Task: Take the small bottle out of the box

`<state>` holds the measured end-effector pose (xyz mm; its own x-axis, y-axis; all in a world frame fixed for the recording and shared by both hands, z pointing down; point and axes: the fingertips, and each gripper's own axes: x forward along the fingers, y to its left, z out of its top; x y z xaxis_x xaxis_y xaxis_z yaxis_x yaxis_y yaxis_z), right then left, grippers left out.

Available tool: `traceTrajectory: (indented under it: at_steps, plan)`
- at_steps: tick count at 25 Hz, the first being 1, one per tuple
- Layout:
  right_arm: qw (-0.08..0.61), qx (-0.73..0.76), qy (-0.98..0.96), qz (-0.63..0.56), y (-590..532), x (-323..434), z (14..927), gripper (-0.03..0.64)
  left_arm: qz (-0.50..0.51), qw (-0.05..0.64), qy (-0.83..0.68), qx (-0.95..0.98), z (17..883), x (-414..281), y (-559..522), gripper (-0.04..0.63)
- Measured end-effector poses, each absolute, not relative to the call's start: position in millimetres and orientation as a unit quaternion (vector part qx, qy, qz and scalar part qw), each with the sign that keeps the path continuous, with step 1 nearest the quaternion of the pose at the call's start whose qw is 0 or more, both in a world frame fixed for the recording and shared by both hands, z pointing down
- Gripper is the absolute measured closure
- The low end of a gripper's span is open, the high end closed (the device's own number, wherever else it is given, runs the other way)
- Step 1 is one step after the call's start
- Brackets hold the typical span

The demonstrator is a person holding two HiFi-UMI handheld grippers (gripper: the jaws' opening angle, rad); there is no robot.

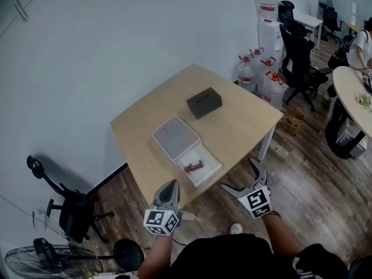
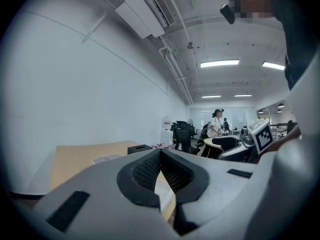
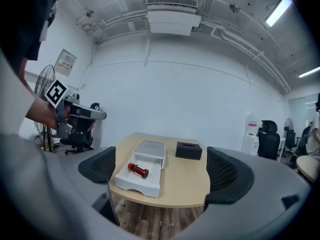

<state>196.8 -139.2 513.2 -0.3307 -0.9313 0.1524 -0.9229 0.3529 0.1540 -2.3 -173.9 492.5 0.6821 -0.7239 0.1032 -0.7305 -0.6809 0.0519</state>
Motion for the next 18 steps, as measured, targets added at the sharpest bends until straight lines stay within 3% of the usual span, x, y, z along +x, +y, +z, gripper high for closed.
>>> traceTrajectory:
  at_steps: [18]
  plan:
    - [0.198,0.453,-0.868,-0.047,-241,152,550,0.058,0.064,0.076,-0.476,0.874,539,-33,-206,0.586]
